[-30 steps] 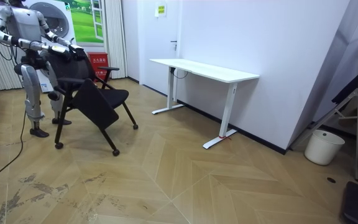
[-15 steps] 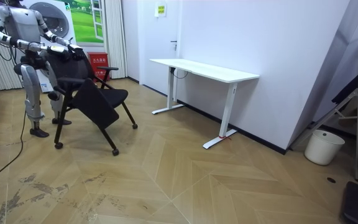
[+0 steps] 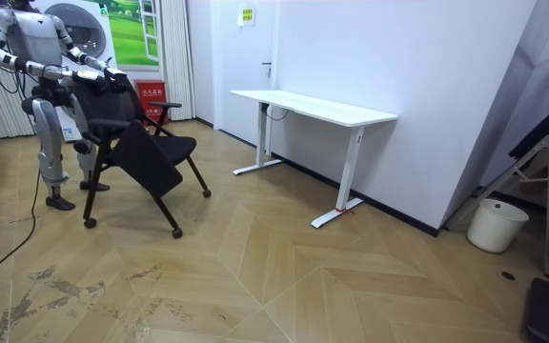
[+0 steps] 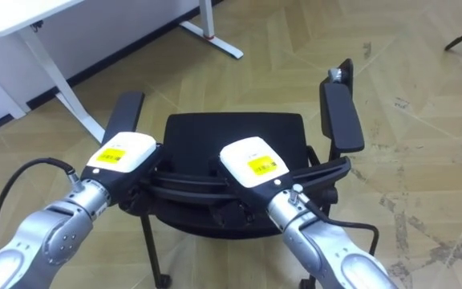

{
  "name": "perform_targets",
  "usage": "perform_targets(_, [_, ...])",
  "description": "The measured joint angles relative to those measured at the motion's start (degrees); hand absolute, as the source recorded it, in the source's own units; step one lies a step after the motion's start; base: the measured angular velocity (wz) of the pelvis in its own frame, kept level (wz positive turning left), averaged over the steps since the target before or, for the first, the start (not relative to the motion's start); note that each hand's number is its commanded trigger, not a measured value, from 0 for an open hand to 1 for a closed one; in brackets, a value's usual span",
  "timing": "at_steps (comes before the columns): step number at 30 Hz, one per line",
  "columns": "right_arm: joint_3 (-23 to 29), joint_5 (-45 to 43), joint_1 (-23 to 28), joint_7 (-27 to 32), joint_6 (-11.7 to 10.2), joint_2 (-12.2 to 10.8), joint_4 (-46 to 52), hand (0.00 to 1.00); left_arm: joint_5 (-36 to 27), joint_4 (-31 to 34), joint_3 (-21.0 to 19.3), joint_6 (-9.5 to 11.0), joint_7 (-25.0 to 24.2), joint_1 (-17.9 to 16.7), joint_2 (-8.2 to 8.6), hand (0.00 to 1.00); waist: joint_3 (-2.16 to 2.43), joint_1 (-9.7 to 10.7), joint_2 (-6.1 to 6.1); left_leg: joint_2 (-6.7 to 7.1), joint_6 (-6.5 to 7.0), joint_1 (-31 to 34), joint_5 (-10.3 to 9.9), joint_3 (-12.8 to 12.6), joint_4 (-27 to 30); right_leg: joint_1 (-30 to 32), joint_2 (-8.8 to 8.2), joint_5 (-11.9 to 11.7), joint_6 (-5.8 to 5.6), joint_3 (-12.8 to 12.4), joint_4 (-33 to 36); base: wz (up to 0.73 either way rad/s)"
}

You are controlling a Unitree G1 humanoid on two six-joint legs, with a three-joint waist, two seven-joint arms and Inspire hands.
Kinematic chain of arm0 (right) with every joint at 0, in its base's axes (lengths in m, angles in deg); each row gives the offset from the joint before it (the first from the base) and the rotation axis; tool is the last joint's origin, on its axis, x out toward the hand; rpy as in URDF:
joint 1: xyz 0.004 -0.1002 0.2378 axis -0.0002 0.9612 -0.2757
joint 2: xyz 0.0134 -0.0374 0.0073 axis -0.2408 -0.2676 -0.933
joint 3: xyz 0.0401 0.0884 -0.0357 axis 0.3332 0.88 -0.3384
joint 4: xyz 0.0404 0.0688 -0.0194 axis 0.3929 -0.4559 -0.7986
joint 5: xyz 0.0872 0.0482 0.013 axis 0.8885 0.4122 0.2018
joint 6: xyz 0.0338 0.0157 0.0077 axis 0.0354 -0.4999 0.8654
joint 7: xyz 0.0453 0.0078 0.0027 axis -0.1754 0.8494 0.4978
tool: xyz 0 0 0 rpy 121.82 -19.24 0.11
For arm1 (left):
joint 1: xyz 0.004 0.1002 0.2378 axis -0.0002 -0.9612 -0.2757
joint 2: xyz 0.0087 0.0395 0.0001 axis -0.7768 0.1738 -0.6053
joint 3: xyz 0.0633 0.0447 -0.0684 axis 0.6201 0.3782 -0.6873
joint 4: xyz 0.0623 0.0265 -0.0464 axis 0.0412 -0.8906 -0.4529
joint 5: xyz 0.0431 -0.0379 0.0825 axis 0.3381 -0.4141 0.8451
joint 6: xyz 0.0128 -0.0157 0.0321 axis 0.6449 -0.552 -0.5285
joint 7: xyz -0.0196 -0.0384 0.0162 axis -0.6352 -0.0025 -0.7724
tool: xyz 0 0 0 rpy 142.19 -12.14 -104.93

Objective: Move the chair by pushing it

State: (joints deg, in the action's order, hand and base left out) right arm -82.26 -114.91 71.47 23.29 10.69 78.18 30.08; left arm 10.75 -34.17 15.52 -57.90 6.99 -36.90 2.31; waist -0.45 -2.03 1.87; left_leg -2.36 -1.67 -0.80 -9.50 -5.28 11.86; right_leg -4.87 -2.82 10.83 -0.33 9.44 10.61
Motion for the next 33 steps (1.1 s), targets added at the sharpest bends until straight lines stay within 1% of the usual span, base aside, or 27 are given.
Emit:
perform_targets(22, [0.4, -0.1, 0.0, 0.0, -0.5, 0.0, -0.2, 1.0, 0.0, 0.0, -0.1, 0.5, 0.0, 0.0, -0.1, 1.0, 0.0, 0.0, -0.07, 0.0, 0.0, 0.0, 0.0, -0.1, 0.0, 0.1, -0.01, 0.0, 0.0, 0.0, 0.0, 0.0])
perform_targets(33, [0.5, -0.1, 0.0, 0.0, -0.6, -0.1, -0.5, 1.0, 0.0, 0.0, -0.2, 1.1, 0.0, 0.0, -0.32, 1.0, 0.05, -0.1, -0.81, 0.02, 0.0, 0.1, 0.0, 0.1, 0.0, 0.0, -0.01, 0.0, -0.01, 0.1, -0.1, 0.0])
